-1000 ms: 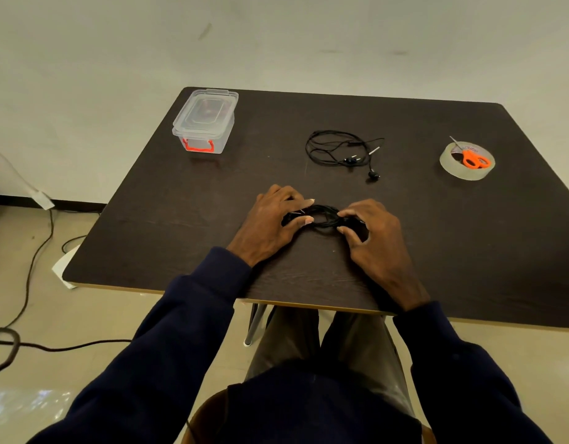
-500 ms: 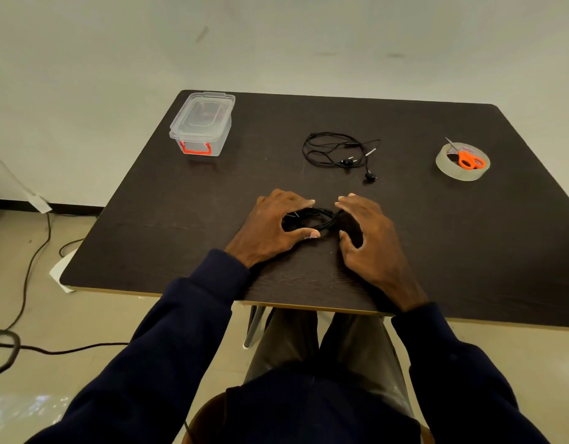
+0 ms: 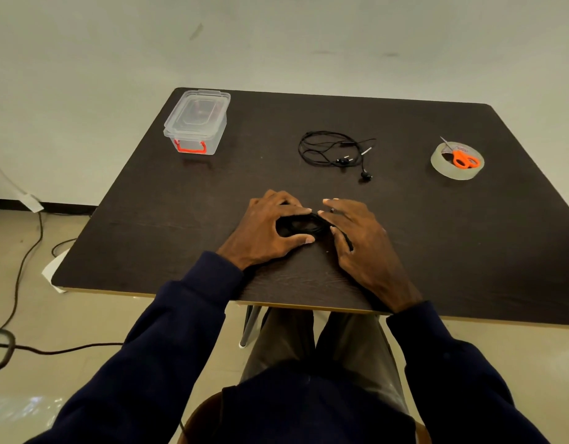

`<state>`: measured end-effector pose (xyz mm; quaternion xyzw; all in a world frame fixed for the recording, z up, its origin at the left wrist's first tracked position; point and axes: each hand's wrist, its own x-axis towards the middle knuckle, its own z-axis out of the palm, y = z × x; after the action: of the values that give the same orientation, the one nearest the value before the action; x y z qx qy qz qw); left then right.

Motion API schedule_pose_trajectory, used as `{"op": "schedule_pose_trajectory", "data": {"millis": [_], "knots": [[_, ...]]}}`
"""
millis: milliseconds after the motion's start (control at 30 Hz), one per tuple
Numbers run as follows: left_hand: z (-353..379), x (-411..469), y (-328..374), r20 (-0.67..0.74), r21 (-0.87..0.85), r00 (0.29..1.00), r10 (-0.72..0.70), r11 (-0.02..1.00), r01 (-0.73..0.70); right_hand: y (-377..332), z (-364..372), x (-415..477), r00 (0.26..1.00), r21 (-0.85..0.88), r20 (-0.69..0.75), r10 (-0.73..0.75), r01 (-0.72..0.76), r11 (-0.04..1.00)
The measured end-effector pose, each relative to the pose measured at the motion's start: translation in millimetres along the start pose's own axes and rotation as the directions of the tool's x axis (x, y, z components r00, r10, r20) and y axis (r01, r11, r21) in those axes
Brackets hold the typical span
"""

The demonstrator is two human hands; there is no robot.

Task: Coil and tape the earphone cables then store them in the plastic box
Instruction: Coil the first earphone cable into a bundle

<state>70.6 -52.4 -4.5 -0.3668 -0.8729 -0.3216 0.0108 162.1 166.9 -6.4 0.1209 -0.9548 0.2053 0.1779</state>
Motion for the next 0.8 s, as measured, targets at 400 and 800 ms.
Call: {"op": "schedule_pose_trajectory", "data": {"millis": [400,800], "knots": [[-2.7,-2.7,8.9,-0.035,-0.040,0.999,-0.006,0.999,0.005,-0.6,-0.4,-4.2,0.979,-0.005,-0.198,0.048,-0.050,0.999],[-11.7,11.8,13.3,-0.374,-0.337,0.925,-0.072,0.939,-0.063,1.4,-12.3,15.3,0.987,0.007,-0.126,0.100,-0.100,0.995]]}}
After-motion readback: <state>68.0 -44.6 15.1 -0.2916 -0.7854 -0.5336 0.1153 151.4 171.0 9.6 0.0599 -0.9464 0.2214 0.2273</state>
